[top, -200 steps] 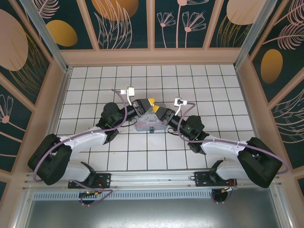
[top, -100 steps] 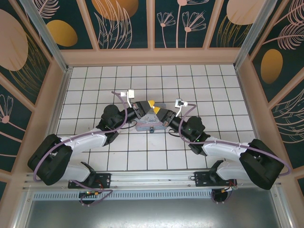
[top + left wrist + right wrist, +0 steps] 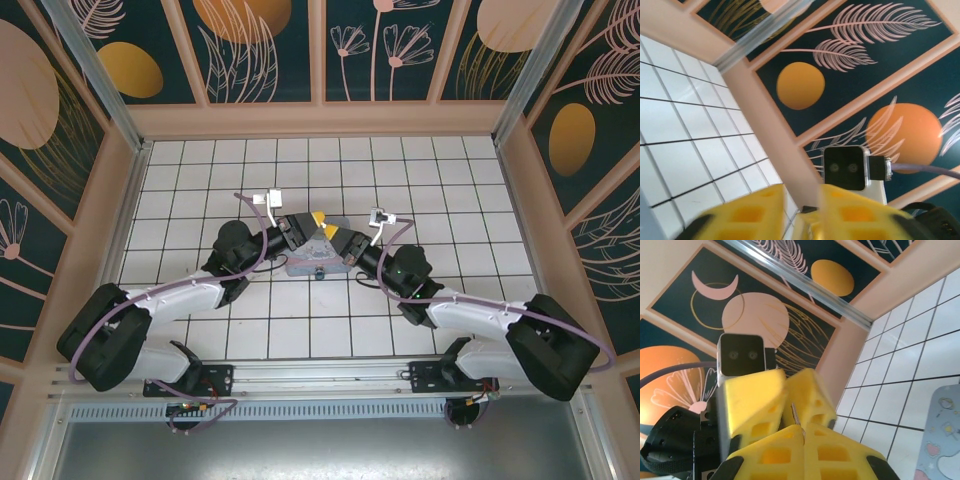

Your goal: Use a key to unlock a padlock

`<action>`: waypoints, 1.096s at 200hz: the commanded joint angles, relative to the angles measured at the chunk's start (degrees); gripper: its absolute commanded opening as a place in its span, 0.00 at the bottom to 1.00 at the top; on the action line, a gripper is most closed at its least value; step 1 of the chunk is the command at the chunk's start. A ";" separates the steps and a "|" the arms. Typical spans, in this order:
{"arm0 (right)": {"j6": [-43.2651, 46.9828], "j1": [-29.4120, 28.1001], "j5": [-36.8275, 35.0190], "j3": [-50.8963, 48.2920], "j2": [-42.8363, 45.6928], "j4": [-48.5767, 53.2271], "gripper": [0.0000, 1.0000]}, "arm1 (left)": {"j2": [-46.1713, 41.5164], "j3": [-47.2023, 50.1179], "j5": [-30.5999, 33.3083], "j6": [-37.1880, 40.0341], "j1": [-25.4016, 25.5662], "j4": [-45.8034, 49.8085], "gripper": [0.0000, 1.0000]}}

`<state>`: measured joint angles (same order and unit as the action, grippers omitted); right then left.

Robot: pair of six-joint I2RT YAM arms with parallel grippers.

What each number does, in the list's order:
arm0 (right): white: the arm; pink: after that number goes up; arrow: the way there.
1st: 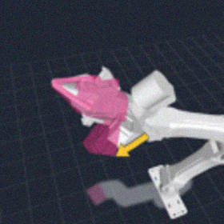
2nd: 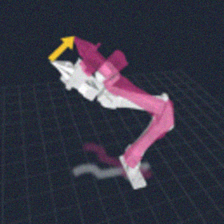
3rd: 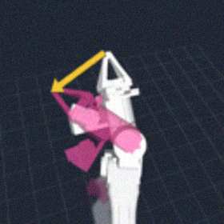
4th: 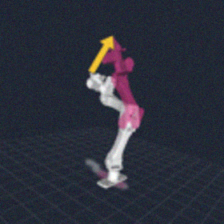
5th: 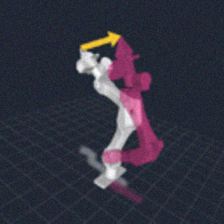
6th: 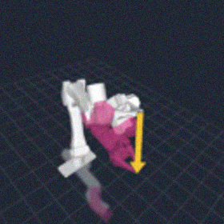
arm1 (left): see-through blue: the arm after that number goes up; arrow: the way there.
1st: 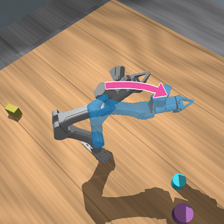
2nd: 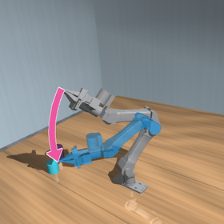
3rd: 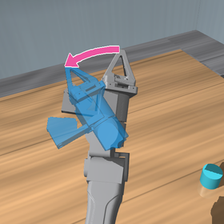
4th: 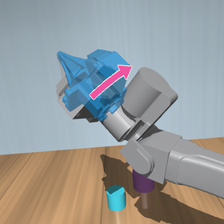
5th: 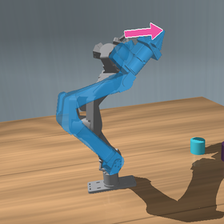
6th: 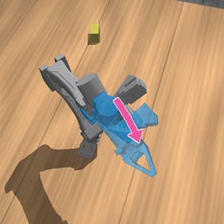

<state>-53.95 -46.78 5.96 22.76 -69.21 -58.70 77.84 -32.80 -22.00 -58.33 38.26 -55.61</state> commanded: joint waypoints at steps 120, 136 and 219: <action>2.39 8.38 4.07 8.93 -2.54 24.99 0.00 | -17.50 12.23 3.01 8.67 0.17 27.75 0.87; 2.19 8.42 4.54 9.81 -4.43 25.36 0.00 | -16.35 15.19 3.35 7.32 0.69 24.32 0.88; 0.73 8.39 4.81 10.38 -11.64 23.26 0.00 | -3.82 17.26 1.91 9.34 1.28 14.31 0.82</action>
<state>-52.86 -38.70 10.20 31.14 -79.13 -33.61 70.52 -15.62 -19.03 -50.13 39.03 -34.52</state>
